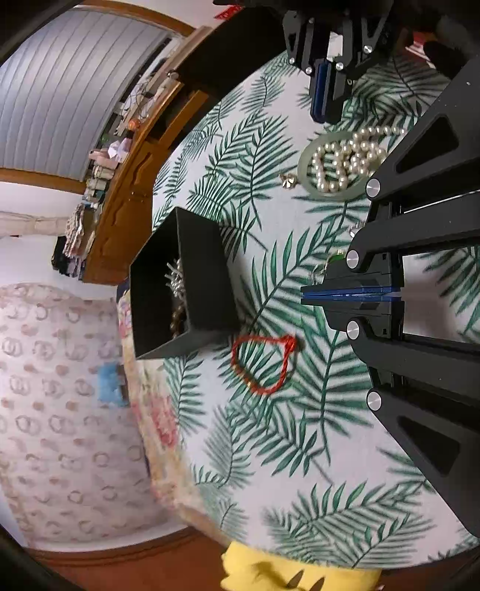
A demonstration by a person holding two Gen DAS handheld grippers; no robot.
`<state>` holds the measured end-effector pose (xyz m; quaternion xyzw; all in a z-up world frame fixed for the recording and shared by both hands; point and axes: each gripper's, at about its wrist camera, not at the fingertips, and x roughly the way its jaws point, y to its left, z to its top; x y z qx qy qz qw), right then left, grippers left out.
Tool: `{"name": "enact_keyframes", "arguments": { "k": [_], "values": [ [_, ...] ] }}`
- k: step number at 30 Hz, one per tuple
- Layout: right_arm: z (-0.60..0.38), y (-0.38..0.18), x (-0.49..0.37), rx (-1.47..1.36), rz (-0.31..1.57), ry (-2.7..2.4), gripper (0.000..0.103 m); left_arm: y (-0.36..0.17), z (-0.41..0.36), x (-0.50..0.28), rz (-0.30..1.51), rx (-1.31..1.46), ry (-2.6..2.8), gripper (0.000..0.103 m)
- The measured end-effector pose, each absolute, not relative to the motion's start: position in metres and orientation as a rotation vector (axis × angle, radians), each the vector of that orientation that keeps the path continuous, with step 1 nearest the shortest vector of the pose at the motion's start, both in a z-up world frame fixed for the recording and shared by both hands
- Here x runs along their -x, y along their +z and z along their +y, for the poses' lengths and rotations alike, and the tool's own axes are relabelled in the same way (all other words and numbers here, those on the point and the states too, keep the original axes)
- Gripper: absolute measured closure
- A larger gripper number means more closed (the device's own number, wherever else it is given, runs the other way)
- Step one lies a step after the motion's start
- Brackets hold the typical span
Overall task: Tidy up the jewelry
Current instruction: 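Close the left gripper on the green jade pendant, then lift the pendant with the left gripper while the right gripper grasps and lifts the pearl necklace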
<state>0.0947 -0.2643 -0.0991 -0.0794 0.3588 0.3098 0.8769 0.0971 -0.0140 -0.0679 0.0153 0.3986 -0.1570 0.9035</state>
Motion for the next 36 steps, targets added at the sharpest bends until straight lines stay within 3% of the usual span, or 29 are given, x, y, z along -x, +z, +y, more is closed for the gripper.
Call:
{"name": "enact_keyframes", "arguments": {
  "k": [3,5,7,27,30,36],
  "values": [
    [-0.266,-0.1,-0.095,0.163,0.751,0.641,0.095,-0.073,-0.025,-0.094,0.837,-0.051,-0.342,0.097],
    [-0.267,-0.1,-0.096,0.163,0.753,0.64,0.095,-0.077,-0.032,-0.094,0.845,-0.075,-0.344,0.087],
    [-0.267,-0.1,-0.096,0.162,0.754,0.641,0.095,-0.08,-0.037,-0.095,0.851,-0.091,-0.343,0.085],
    [-0.268,-0.099,-0.096,0.16,0.756,0.641,0.095,-0.088,-0.055,-0.12,0.927,-0.217,-0.323,0.085],
    [-0.268,-0.099,-0.096,0.16,0.756,0.641,0.095,-0.088,-0.055,-0.124,0.933,-0.225,-0.327,0.095],
    [-0.267,-0.101,-0.095,0.16,0.759,0.64,0.095,-0.084,-0.042,-0.127,0.918,-0.171,-0.338,0.096]
  ]
}}
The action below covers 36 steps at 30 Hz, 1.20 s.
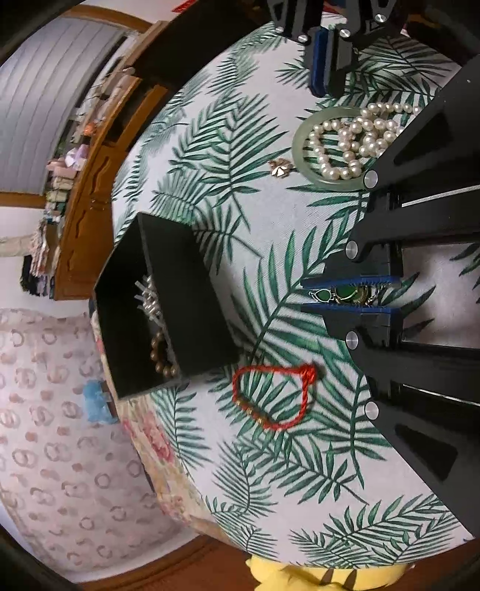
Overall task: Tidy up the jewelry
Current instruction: 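Lift the pendant with the left gripper while the right gripper grasps and lifts the pearl necklace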
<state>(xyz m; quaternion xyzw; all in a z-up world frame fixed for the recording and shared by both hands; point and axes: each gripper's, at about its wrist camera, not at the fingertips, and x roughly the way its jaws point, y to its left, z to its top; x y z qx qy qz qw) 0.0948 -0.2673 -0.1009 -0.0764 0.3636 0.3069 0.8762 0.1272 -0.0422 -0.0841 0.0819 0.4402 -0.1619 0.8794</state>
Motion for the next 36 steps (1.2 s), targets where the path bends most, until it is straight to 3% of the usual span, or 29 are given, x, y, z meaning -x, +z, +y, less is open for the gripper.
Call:
{"name": "enact_keyframes", "arguments": {
  "k": [11,26,28,29,36],
  "values": [
    [-0.267,-0.101,-0.096,0.16,0.76,0.637,0.095,-0.039,-0.018,-0.101,0.79,-0.048,-0.366,0.096],
    [-0.257,-0.1,-0.099,0.176,0.77,0.666,0.094,-0.025,-0.007,-0.064,0.718,0.001,-0.372,0.096],
    [-0.255,-0.099,-0.096,0.181,0.767,0.672,0.072,-0.025,-0.006,-0.058,0.712,0.004,-0.369,0.096],
    [-0.253,-0.099,-0.093,0.183,0.765,0.679,0.068,-0.026,-0.006,-0.054,0.708,0.004,-0.368,0.096],
    [-0.25,-0.105,-0.076,0.214,0.806,0.679,0.067,-0.03,-0.009,-0.037,0.703,0.006,-0.379,0.096]
  ]
}}
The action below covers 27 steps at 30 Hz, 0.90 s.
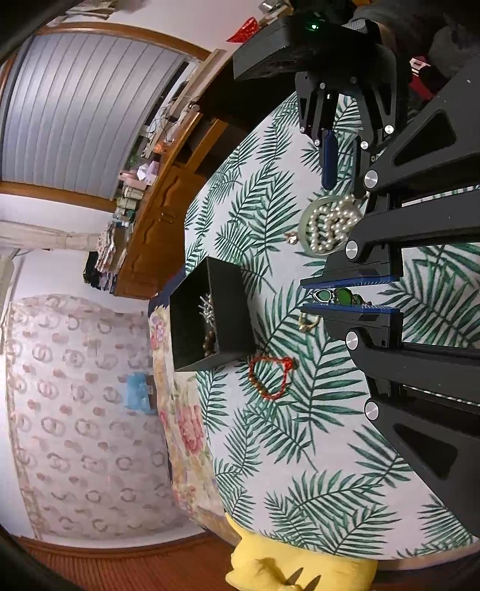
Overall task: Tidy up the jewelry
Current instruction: 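Lift the pendant with the left gripper while the right gripper grasps and lifts the pearl necklace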
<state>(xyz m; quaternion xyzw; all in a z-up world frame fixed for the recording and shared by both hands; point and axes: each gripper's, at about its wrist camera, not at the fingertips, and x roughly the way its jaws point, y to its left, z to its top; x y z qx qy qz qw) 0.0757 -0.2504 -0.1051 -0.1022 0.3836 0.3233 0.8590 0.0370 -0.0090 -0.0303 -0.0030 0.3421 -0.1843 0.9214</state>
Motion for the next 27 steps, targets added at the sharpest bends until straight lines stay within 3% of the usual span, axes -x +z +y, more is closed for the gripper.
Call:
{"name": "enact_keyframes", "arguments": {
  "k": [11,14,27],
  "values": [
    [-0.238,-0.118,-0.079,0.301,0.827,0.586,0.07,-0.036,-0.015,-0.03,0.699,-0.005,-0.382,0.096],
    [-0.243,-0.118,-0.082,0.303,0.829,0.578,0.094,-0.034,-0.012,-0.029,0.691,0.0,-0.377,0.096],
    [-0.249,-0.048,-0.09,0.251,0.662,0.651,0.095,-0.013,0.0,-0.037,0.646,-0.002,-0.341,0.096]
  ]
}}
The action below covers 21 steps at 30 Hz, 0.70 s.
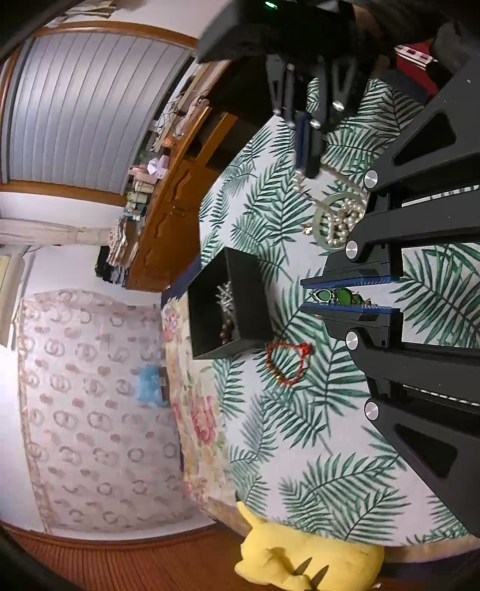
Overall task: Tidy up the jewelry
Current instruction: 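Lift the pendant with the left gripper while the right gripper grasps and lifts the pearl necklace, then carry the pendant and pearl necklace over the black box and open both grippers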
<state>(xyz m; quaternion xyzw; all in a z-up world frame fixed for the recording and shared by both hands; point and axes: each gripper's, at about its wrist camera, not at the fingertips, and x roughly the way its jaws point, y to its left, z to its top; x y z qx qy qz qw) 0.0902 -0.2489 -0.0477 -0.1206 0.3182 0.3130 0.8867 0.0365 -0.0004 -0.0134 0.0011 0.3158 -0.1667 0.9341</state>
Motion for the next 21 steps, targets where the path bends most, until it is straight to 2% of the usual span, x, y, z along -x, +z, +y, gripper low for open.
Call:
{"name": "enact_keyframes", "arguments": {
  "k": [21],
  "values": [
    [-0.251,0.069,-0.142,0.249,0.422,0.645,0.095,0.024,0.012,-0.066,0.579,-0.009,-0.319,0.096]
  ]
}}
